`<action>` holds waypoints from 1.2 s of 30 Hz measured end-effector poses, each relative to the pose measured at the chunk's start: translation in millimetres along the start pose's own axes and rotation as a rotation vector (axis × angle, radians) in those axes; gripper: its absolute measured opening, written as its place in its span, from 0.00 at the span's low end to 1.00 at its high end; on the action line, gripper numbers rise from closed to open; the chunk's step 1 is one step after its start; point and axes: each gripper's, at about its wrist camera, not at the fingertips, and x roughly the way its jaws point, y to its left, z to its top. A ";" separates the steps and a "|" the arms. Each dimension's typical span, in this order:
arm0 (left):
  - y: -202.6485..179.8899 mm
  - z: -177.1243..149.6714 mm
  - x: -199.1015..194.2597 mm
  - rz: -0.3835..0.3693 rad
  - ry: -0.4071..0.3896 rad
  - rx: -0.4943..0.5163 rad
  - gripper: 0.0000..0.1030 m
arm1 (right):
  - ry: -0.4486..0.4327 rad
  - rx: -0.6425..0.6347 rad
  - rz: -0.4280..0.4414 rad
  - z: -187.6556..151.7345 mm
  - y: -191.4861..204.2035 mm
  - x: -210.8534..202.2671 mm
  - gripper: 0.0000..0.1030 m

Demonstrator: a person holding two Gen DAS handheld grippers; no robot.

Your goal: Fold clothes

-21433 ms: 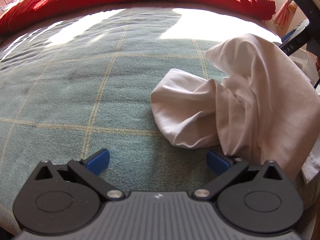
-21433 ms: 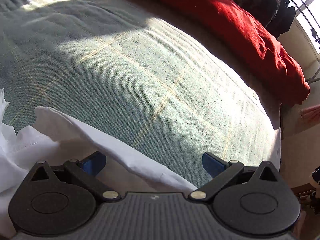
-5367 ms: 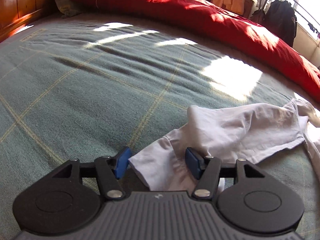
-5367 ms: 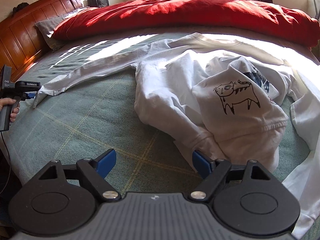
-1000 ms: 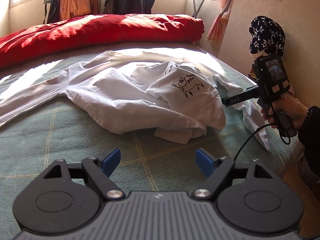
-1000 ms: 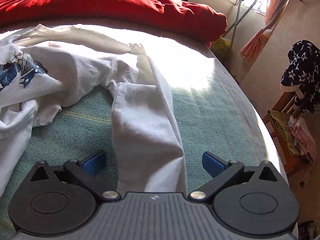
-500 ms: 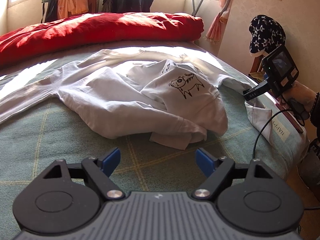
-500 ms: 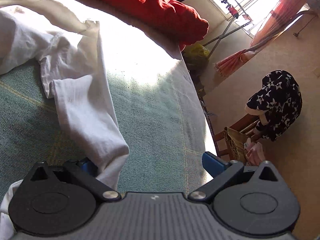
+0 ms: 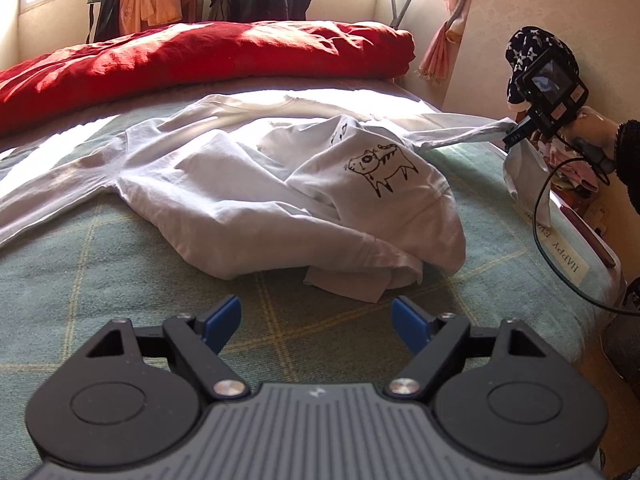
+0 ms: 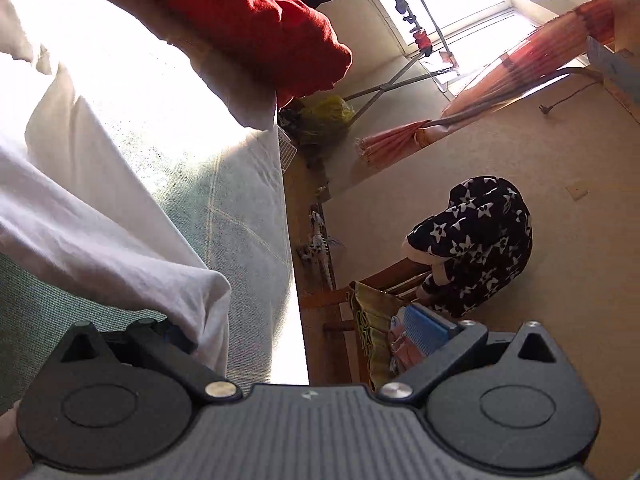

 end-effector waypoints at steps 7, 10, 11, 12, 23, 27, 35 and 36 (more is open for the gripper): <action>2.0 3.0 4.8 0.008 0.008 -0.007 0.80 | -0.041 -0.113 -0.085 25.8 -1.5 22.0 1.00; 2.2 3.4 7.1 0.010 0.013 -0.009 0.80 | 0.008 -0.106 0.004 29.9 4.1 34.4 1.00; 2.1 3.3 7.6 0.009 0.015 -0.008 0.80 | 0.021 -0.092 0.058 28.1 6.1 35.7 1.00; 2.1 3.4 7.9 0.009 0.017 -0.006 0.80 | 0.035 -0.077 0.113 26.3 8.2 37.0 1.00; -5.7 2.8 11.7 -0.010 0.023 0.004 0.80 | 0.061 0.173 0.519 -18.7 -14.3 3.1 1.00; -13.1 2.1 11.7 -0.021 0.025 0.017 0.80 | 0.105 0.165 0.533 -36.8 0.2 3.7 1.00; -12.2 2.7 9.2 0.006 0.025 0.017 0.80 | 0.187 0.118 0.388 -60.5 -10.4 27.0 1.00; -12.0 2.9 9.7 0.008 0.026 0.017 0.80 | 0.206 0.131 0.359 -64.3 -17.4 34.1 1.00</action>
